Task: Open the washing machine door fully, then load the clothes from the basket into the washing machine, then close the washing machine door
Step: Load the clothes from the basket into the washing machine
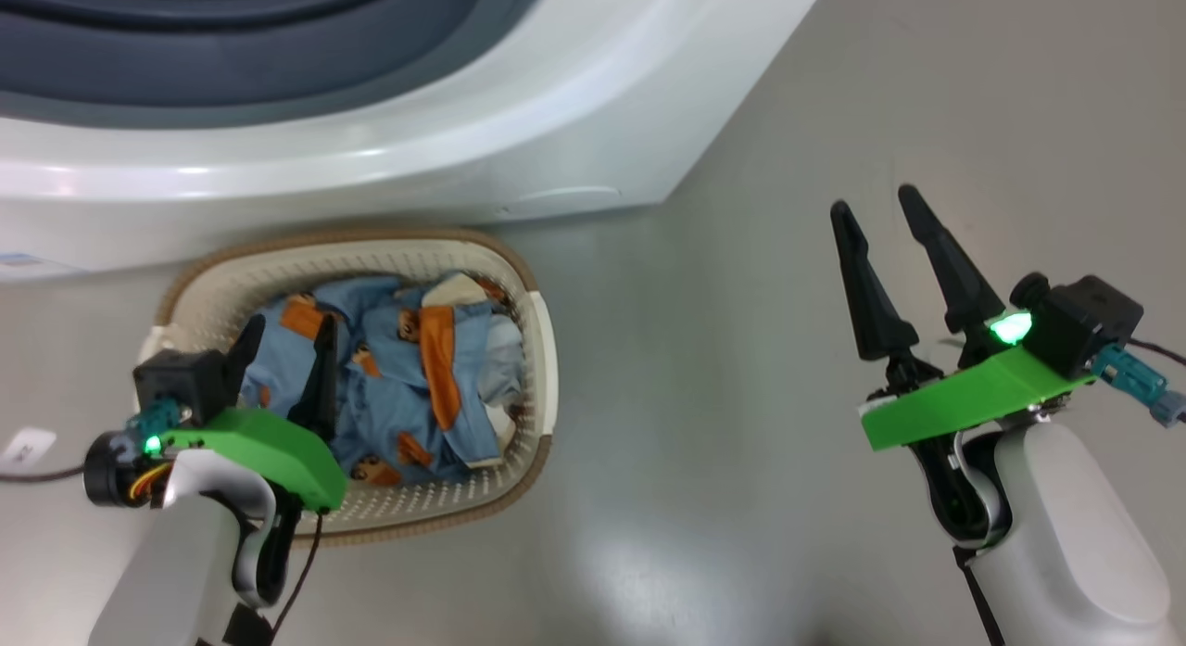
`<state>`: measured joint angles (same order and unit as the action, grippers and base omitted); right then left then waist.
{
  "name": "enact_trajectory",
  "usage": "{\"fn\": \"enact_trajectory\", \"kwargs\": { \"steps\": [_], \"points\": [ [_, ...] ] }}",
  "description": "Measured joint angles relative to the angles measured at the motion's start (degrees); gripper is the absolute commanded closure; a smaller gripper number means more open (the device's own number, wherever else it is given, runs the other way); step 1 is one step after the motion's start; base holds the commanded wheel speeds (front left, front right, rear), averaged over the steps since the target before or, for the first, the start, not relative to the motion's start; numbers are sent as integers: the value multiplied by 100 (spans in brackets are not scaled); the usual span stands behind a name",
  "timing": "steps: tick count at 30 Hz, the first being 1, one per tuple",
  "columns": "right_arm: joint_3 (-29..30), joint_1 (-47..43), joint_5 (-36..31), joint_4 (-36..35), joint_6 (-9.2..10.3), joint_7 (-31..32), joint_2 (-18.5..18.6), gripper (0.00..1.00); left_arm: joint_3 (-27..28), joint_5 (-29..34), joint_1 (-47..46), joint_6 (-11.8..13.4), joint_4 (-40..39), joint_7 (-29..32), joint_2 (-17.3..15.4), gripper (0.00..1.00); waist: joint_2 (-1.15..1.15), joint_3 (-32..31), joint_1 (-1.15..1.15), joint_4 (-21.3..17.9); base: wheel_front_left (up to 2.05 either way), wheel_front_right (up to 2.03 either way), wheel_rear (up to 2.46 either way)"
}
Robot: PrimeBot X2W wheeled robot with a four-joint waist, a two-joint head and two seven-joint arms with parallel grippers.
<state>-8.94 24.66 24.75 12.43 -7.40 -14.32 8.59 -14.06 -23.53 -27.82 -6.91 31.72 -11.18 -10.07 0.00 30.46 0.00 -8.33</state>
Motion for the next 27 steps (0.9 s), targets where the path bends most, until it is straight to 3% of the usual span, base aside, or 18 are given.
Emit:
{"fn": "enact_trajectory", "kwargs": {
  "steps": [17,27],
  "points": [
    [-24,584,-52,-254,0,0,-269,0,-755,-653,-1489,-43,1870,350,-163,0,0,1212,0,-495,0,0,0],
    [-134,767,-55,-357,0,-3,-412,0,-1356,-1066,-2257,-44,2809,672,-495,0,0,1904,0,-893,0,0,0]
  ]
}}
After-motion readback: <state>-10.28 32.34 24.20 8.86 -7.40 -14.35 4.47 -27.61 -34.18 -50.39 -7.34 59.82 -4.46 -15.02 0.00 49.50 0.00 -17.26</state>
